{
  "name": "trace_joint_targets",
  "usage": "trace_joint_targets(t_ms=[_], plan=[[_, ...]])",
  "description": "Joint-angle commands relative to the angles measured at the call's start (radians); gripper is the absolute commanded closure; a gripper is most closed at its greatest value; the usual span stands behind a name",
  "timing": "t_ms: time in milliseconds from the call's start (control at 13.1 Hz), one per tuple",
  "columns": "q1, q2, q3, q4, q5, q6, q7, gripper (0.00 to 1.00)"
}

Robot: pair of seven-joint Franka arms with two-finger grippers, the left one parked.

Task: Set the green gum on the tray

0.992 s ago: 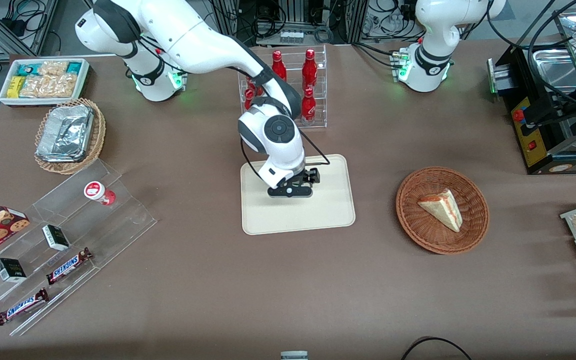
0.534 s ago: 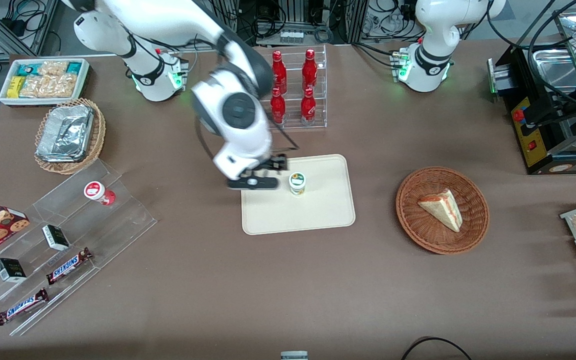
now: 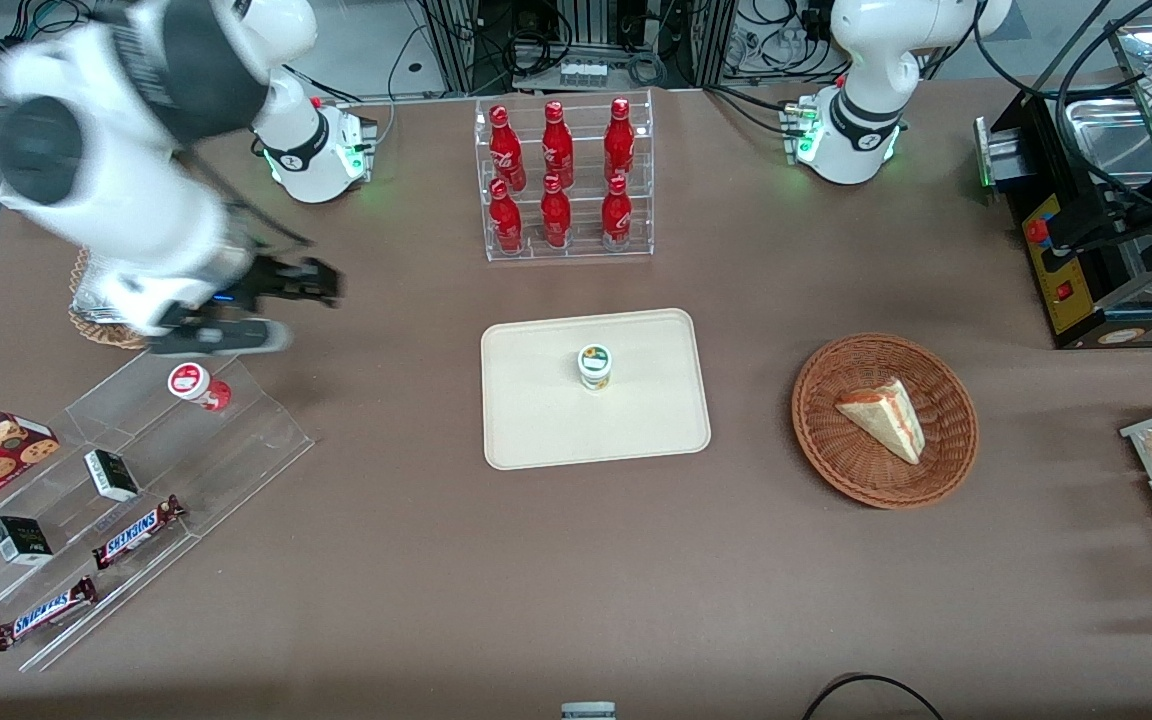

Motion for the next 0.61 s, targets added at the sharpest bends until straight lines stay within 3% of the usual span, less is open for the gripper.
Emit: trace_joint_targets(t_ms=[0, 534], plan=[[-0.129, -0.072, 0.012, -0.038, 0.007, -0.036, -0.088, 0.0], [-0.296, -0.125, 0.012, -0.001, -0.036, -0.092, -0.142, 0.0]])
